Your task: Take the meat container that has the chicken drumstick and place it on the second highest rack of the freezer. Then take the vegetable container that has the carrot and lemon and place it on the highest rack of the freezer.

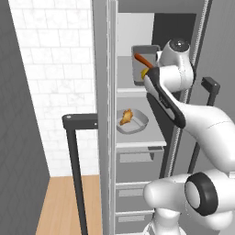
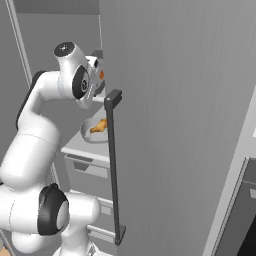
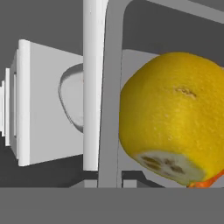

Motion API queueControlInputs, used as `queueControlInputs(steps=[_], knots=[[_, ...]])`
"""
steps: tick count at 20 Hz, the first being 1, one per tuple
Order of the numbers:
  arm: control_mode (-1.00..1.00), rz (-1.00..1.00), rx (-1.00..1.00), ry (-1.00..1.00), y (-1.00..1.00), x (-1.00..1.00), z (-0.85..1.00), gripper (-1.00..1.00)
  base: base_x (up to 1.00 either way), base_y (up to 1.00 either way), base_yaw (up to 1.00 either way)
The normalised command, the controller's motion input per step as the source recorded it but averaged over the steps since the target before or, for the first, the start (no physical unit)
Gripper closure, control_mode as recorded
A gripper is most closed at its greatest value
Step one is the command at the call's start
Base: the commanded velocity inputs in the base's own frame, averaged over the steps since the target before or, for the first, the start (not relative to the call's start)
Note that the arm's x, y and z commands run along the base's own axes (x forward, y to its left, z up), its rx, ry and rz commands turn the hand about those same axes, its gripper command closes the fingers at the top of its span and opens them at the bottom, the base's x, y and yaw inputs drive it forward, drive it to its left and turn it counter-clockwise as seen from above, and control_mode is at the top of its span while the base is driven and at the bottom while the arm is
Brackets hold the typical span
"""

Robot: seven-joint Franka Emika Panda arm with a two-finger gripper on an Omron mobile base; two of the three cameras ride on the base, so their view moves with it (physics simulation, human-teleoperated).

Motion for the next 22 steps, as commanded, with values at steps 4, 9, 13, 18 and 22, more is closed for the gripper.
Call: queueControlInputs(steps=[4,9,13,18,22], knots=[[-1.0,0.0,0.0,0.0,0.0,0.69,0.0,1.0,0.0,0.0,0.0],[-1.0,0.0,0.0,0.0,0.0,0.51,-0.14,1.0,0.0,0.0,0.0],[-1.0,0.0,0.0,-0.01,0.0,0.34,-0.14,1.0,0.0,0.0,0.0],[-1.0,0.0,0.0,-0.03,0.0,0.32,-0.18,1.0,0.0,0.0,0.0],[-1.0,0.0,0.0,-0.02,0.0,0.36,-0.12,1.0,0.0,0.0,0.0]])
